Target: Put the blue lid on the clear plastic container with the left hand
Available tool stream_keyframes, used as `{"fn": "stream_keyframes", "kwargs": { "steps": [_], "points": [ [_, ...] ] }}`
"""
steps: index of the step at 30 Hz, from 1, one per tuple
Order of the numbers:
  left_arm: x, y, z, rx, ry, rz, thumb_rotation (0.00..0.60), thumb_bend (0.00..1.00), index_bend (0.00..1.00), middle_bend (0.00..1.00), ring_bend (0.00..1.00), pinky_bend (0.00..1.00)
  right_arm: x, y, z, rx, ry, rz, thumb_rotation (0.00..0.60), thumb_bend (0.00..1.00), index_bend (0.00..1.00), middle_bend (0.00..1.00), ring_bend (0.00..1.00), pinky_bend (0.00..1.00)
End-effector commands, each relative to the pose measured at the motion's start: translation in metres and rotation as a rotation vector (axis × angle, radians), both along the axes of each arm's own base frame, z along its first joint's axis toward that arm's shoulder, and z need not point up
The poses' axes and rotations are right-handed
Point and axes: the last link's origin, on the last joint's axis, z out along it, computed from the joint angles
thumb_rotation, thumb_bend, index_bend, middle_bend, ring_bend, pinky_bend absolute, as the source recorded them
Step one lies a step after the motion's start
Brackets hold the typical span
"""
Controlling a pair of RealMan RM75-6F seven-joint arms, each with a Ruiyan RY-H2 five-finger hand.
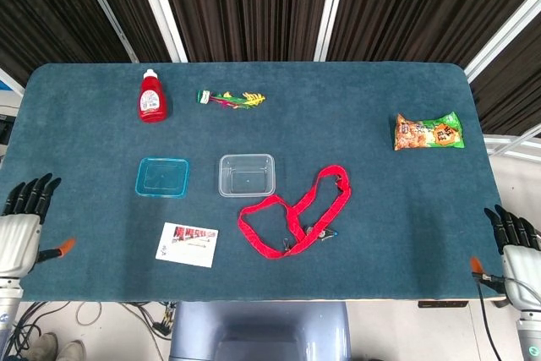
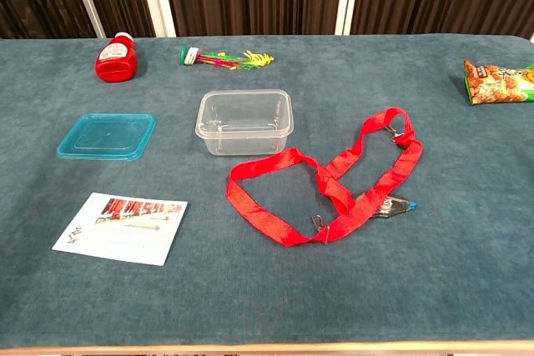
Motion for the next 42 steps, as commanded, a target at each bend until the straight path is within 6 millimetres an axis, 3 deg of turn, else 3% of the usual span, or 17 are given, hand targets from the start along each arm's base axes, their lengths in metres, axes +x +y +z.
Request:
{"fn": "stream_keyframes", "kwargs": {
  "steps": [1, 9, 24, 32, 42],
  "points": [
    [-0.006, 0.011, 0.008, 0.021, 0.025, -0.006, 0.600, 0.13, 0.00, 0.00, 0.00, 0.00, 0.000, 0.000, -0.001, 0.003, -0.006, -0.005, 0.600, 0.39, 0.06, 0.04, 0.02, 0.00],
    [0.002, 0.055, 0.014, -0.040, 0.110, -0.038, 0.600, 0.10, 0.00, 0.00, 0.00, 0.00, 0.001, -0.002, -0.004, 0.013, -0.036, -0.015, 0.600, 0.39, 0.06, 0.04, 0.02, 0.00],
    [0.007, 0.146, -0.023, -0.290, 0.117, 0.050, 0.600, 0.08, 0.00, 0.02, 0.00, 0.00, -0.001, -0.003, -0.002, -0.007, -0.080, -0.049, 0.600, 0.39, 0.06, 0.04, 0.02, 0.00],
    [0.005, 0.180, -0.055, -0.389, 0.130, 0.096, 0.600, 0.08, 0.00, 0.01, 0.00, 0.00, -0.001, -0.003, -0.002, -0.003, -0.070, -0.050, 0.600, 0.39, 0.06, 0.04, 0.02, 0.00],
    [0.002, 0.199, -0.083, -0.480, 0.174, 0.123, 0.600, 0.08, 0.00, 0.00, 0.00, 0.00, -0.002, -0.002, -0.005, 0.006, -0.070, -0.064, 0.600, 0.39, 0.06, 0.04, 0.02, 0.00]
  ]
}}
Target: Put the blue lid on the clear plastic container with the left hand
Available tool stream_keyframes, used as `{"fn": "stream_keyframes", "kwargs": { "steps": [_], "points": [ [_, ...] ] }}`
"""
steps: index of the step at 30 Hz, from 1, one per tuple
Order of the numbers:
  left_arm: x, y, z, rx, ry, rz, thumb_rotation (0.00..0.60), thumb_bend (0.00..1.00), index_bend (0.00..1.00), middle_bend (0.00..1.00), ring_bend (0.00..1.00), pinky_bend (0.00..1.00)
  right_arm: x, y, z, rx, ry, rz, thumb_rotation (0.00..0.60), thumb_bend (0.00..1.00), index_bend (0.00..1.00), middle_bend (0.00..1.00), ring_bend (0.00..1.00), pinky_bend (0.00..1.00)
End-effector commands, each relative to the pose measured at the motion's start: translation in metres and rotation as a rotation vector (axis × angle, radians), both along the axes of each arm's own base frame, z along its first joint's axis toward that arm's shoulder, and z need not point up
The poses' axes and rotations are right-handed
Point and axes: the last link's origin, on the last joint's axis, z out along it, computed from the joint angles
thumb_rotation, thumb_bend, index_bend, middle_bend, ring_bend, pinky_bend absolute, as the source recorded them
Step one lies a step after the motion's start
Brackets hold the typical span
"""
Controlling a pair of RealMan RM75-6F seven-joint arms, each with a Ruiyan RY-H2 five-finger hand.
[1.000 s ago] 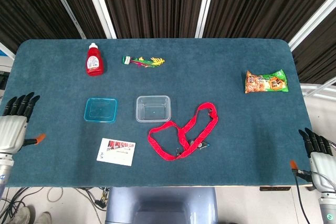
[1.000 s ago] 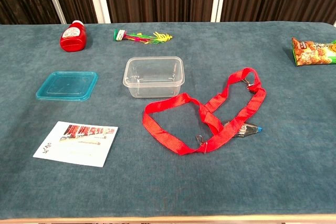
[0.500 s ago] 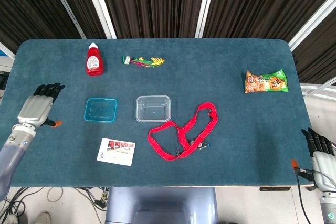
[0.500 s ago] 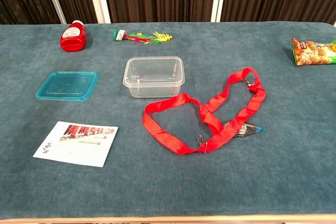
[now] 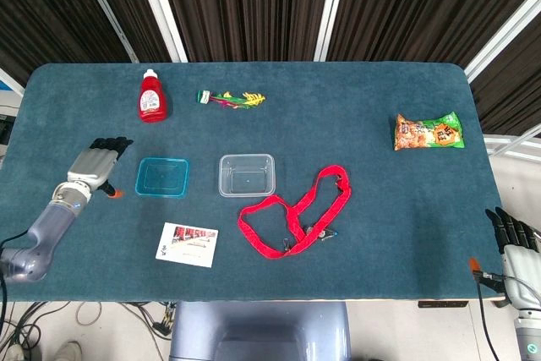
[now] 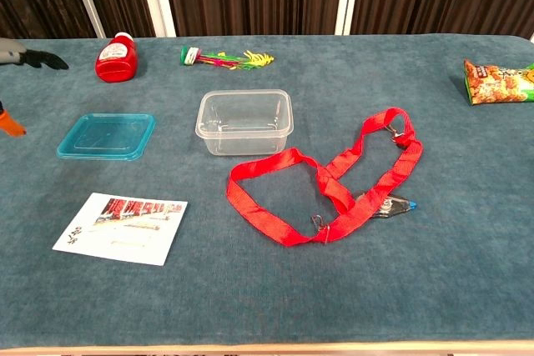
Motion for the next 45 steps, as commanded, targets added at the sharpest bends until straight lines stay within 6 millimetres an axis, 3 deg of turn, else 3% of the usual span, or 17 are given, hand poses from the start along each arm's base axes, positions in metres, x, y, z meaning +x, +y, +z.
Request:
{"fn": "stream_keyframes", "kwargs": {
  "steps": [1, 16, 31, 45],
  "points": [
    [0.002, 0.004, -0.010, -0.023, 0.005, -0.002, 0.600, 0.08, 0.00, 0.00, 0.00, 0.00, 0.000, 0.000, -0.001, 0.005, 0.001, -0.003, 0.600, 0.39, 0.06, 0.04, 0.02, 0.00],
    [0.018, 0.019, -0.041, -0.045, 0.015, -0.049, 0.600, 0.08, 0.00, 0.03, 0.00, 0.00, -0.004, -0.001, -0.002, 0.005, 0.002, -0.028, 0.600, 0.39, 0.06, 0.04, 0.02, 0.00],
    [0.025, 0.008, -0.063, -0.091, 0.017, -0.097, 0.600, 0.08, 0.00, 0.05, 0.00, 0.00, -0.004, -0.001, -0.003, 0.011, 0.002, -0.035, 0.600, 0.39, 0.06, 0.04, 0.02, 0.00],
    [0.028, 0.010, -0.075, -0.106, -0.012, -0.083, 0.600, 0.08, 0.00, 0.09, 0.00, 0.00, -0.005, -0.001, -0.004, 0.014, 0.001, -0.042, 0.600, 0.39, 0.06, 0.04, 0.02, 0.00]
  ]
}}
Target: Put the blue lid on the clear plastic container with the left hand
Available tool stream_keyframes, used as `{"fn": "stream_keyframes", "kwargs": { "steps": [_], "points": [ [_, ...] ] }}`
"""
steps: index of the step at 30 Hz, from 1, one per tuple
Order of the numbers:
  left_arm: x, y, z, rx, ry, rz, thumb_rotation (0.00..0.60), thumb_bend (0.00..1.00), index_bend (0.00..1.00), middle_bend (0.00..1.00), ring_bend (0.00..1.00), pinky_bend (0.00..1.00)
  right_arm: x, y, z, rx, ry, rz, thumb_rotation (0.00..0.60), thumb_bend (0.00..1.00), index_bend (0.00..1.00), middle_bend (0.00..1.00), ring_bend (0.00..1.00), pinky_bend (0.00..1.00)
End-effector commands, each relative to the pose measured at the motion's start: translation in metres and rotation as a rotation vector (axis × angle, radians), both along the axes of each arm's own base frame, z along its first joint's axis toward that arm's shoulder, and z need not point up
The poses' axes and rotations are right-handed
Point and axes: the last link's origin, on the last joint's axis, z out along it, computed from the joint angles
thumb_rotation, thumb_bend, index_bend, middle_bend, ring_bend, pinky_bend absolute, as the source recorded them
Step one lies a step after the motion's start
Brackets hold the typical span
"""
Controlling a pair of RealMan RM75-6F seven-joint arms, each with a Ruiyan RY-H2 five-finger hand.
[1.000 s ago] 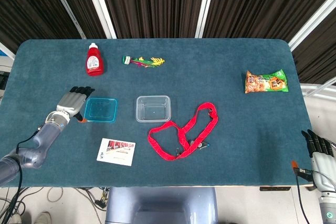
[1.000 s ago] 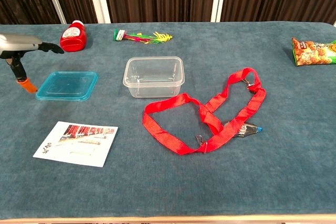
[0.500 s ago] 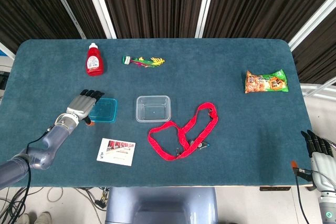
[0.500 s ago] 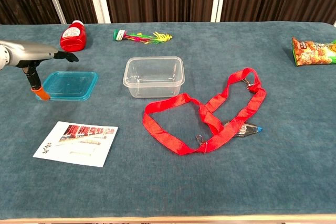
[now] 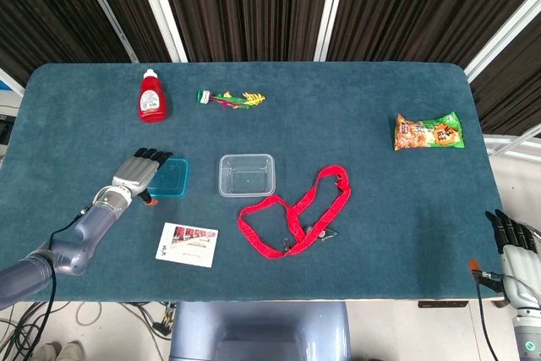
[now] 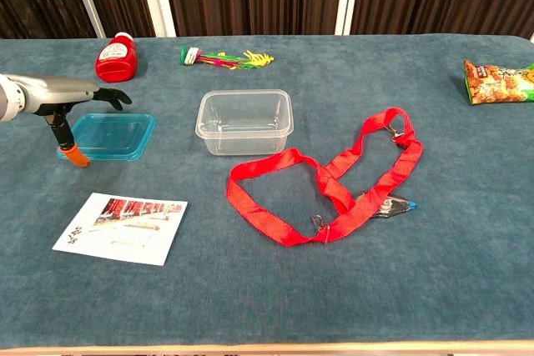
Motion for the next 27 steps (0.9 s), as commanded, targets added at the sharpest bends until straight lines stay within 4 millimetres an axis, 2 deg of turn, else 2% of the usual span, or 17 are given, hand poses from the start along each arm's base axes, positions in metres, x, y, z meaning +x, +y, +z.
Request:
{"fn": "stream_keyframes", "kwargs": {
  "steps": [1, 12, 27],
  "points": [
    [0.0008, 0.0010, -0.0026, -0.003, -0.002, 0.000, 0.600, 0.08, 0.00, 0.09, 0.00, 0.00, -0.0001, -0.0001, 0.0001, -0.001, -0.001, -0.001, 0.600, 0.39, 0.06, 0.04, 0.02, 0.00],
    [0.0025, 0.0095, -0.0031, 0.016, -0.007, 0.001, 0.600, 0.08, 0.00, 0.11, 0.00, 0.00, -0.0006, 0.0002, 0.0003, 0.002, -0.003, -0.005, 0.600, 0.39, 0.06, 0.04, 0.02, 0.00],
    [0.0024, 0.0094, -0.0061, -0.002, 0.006, -0.001, 0.600, 0.08, 0.00, 0.12, 0.00, 0.00, -0.0009, 0.0004, 0.0003, 0.003, -0.002, -0.013, 0.600, 0.39, 0.06, 0.04, 0.02, 0.00]
  ]
}}
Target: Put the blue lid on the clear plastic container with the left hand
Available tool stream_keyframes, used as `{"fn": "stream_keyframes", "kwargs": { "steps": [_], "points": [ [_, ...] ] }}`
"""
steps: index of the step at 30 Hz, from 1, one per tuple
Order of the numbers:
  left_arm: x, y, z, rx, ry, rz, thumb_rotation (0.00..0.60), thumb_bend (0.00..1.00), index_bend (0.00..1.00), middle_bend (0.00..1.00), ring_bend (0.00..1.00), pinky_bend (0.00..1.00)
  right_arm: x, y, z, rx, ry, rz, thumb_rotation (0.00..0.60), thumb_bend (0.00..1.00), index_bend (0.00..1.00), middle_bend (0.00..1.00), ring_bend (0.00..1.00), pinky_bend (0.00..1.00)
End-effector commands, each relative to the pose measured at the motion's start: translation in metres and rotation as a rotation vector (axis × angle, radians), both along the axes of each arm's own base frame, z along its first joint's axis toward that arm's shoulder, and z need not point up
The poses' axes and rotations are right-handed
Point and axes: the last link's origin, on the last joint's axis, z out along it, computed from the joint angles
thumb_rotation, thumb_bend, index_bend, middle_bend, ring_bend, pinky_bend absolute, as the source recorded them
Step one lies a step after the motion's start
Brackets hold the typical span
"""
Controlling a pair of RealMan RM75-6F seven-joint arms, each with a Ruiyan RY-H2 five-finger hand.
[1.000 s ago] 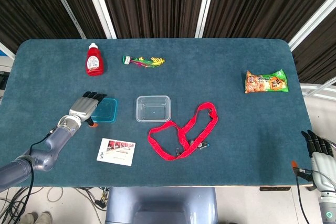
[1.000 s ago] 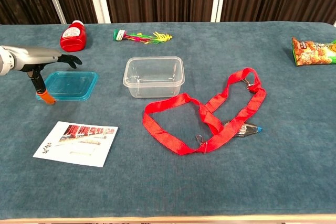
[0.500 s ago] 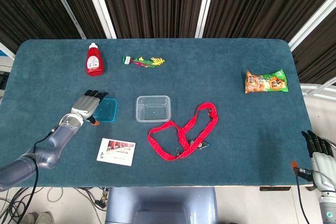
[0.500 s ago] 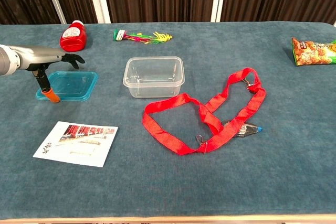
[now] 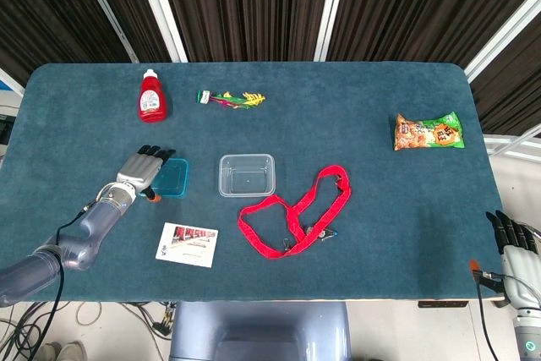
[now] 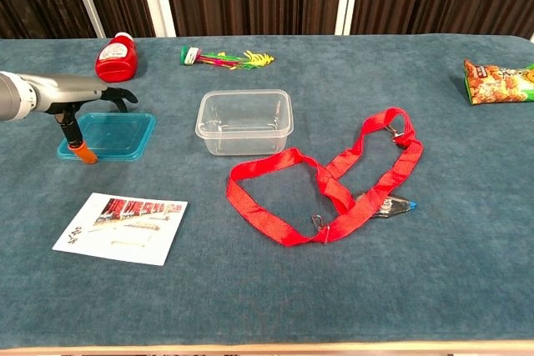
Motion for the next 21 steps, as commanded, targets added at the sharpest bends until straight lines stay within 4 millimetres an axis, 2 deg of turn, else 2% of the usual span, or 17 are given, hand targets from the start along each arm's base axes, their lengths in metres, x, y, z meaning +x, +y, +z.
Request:
{"fn": "stream_keyframes", "kwargs": {
  "steps": [1, 21],
  "points": [
    [-0.0001, -0.0002, -0.0001, -0.001, 0.001, 0.001, 0.600, 0.08, 0.00, 0.12, 0.00, 0.00, -0.0001, 0.0000, 0.0002, 0.000, 0.000, -0.001, 0.600, 0.39, 0.06, 0.04, 0.02, 0.00],
    [0.0031, -0.0031, 0.0002, -0.006, -0.002, -0.018, 0.600, 0.08, 0.00, 0.08, 0.00, 0.00, -0.0015, -0.0001, -0.0005, 0.003, 0.000, -0.020, 0.600, 0.39, 0.06, 0.04, 0.02, 0.00]
  ]
}}
